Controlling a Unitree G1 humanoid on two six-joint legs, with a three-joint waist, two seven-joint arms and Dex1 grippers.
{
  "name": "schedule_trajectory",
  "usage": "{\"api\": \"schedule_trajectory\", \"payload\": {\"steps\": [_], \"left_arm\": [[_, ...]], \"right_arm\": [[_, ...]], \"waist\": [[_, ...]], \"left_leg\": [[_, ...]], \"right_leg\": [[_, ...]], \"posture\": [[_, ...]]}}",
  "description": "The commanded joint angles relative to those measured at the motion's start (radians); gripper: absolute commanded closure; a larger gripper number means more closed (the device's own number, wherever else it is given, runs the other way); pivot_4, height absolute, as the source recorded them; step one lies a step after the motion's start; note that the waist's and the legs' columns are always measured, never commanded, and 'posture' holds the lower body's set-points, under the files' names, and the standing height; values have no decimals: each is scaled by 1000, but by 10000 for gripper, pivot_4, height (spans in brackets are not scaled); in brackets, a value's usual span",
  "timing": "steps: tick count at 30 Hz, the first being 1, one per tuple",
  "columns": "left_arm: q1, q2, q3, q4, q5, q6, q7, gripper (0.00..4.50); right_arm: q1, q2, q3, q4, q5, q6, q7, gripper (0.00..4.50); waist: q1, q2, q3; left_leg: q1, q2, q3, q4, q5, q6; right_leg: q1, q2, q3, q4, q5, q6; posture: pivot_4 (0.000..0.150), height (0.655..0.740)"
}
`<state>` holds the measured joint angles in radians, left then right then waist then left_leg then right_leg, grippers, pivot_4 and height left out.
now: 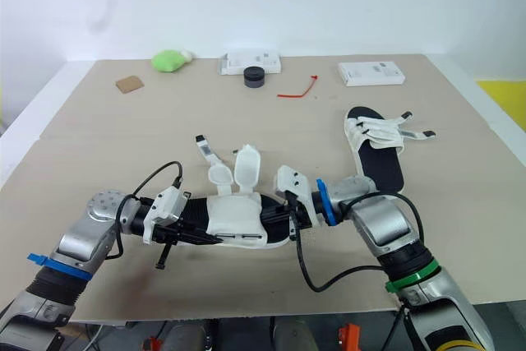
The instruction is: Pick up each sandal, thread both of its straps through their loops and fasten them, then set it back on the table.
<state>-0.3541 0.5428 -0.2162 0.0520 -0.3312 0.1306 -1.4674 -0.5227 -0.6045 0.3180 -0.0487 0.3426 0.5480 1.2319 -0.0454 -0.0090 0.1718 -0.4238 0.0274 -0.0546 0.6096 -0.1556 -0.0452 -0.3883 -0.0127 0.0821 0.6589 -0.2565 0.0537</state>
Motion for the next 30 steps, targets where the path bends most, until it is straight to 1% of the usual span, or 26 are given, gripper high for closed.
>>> {"api": "schedule_trajectory", "payload": {"steps": [1, 4, 7, 9, 11, 15, 18, 19, 24, 29, 30], "left_arm": [[7, -26, -46, 5, 2, 8, 0, 45000], [6, -27, -47, 4, 2, 9, 0, 45000], [5, -28, -47, 4, 1, 9, -2, 45000], [6, -27, -46, 3, 0, 11, -3, 45000], [6, -26, -47, 1, 2, 9, -2, 45000], [11, -28, -45, -6, 4, 10, 4, 45000], [13, -31, -44, -10, 4, 11, 8, 45000], [14, -32, -44, -11, 5, 11, 11, 45000], [19, -34, -43, -25, 3, 14, 19, 45000], [10, -33, -33, -26, 8, 18, 32, 45000], [5, -36, -27, -26, 9, 19, 42, 41975]], "right_arm": [[-30, 42, -10, -16, 32, -9, 11, 44860], [-18, 39, 11, -11, 12, -18, 32, 44860], [-3, 25, 55, 5, -43, -57, 48, 44860], [3, 14, 112, 49, -136, -125, 38, 44860], [-1, 23, 134, 82, -175, -147, 30, 44860], [-18, 35, 163, 139, -236, -172, 14, 44860], [-20, 38, 172, 152, -256, -167, 19, 44860], [-18, 37, 176, 152, -259, -162, 27, 44860], [15, 28, 194, 131, -253, -141, 65, 44860], [5, 40, 180, 141, -245, -116, 66, 44860], [3, 40, 179, 143, -246, -118, 68, 45000]], "waist": [[0, 0, 0], [0, 0, 0], [0, 0, 0], [0, 0, -1], [0, -1, -4], [-1, -6, -10], [-2, -11, -14], [-2, -11, -15], [-1, -13, -22], [-1, -13, -26], [-1, -12, -26]], "left_leg": [[0, 0, 0, 0, 0, 0], [0, 0, 0, 0, 0, 0], [0, 0, 0, 0, 0, 0], [0, 0, 0, 0, 0, 0], [1, 0, 0, 0, 0, 0], [7, 1, 0, 0, 0, 0], [18, 2, 1, -1, -1, -2], [19, 2, 1, -1, -2, -3], [19, 1, 2, -2, -2, -4], [19, 0, 3, -5, -2, -3], [19, 0, 3, -6, -2, -3]], "right_leg": [[0, 0, 0, 1, 0, 0], [-1, 0, 0, 2, -1, -1], [-1, 0, 0, 3, -2, -1], [-1, 0, 0, 3, -2, 0], [0, 0, 0, 3, -3, -1], [4, 1, 0, 4, -3, -2], [8, 0, 0, 4, -4, -3], [9, -2, -1, 4, -4, -4], [8, -6, -3, 4, -4, -4], [8, -6, -3, 4, -7, -5], [8, -6, -3, 4, -7, -6]], "posture": [[1500, 7400], [1500, 7400], [1500, 7400], [1500, 7400], [1500, 7400], [1500, 7400], [1500, 7400], [1500, 7400], [1500, 7400], [1500, 7400], [1500, 7400]]}}
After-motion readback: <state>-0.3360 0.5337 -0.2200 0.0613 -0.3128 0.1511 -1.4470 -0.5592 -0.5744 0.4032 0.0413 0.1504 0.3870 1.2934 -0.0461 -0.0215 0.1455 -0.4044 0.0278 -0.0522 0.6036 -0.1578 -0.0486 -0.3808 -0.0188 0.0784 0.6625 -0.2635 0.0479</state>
